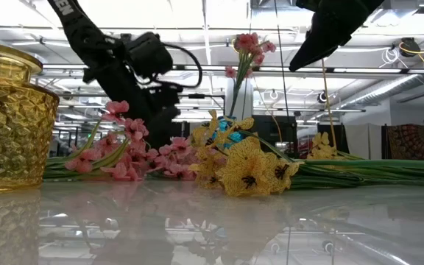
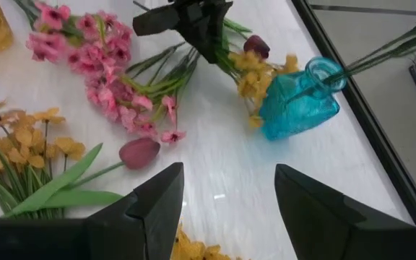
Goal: Sort flowers into vase by color
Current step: Put the top yellow flowers into the transparent vase
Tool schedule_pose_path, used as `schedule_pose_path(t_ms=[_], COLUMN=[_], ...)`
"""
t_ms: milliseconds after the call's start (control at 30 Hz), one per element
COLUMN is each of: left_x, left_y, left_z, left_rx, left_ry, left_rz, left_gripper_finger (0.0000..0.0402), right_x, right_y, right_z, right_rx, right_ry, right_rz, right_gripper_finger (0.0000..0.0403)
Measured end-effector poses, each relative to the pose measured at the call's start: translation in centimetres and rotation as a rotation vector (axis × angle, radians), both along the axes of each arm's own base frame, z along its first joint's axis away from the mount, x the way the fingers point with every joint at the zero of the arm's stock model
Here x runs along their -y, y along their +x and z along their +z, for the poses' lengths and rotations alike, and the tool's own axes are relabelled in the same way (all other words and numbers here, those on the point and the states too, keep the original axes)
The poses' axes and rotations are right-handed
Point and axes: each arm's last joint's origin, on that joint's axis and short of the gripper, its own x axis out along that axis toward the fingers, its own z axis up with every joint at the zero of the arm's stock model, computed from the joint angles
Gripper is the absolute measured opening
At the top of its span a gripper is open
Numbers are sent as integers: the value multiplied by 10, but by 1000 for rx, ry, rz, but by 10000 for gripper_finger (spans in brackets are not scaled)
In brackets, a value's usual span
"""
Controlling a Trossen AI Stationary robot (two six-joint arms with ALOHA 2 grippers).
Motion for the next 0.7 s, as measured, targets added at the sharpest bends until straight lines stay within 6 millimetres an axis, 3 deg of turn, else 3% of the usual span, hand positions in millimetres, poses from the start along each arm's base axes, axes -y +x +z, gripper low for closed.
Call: schedule_pose_path(t_ms=[133,433,700], left_x=[3,28,55], left_y=[-14,-64,-90], left_z=[23,81,136], left_rx=[-5,34,368], left_ry=[-22,-76,1], left_rz=[-11,-82,-241], left_gripper_finger=[13,27,26], right_x=[0,-3,-11], right_y=[0,4,18], right_z=[1,4,14], right_rx=[10,66,232], right_ry=[8,94,143], right_rz=[-6,26,94], right_gripper_finger=[210,210,210])
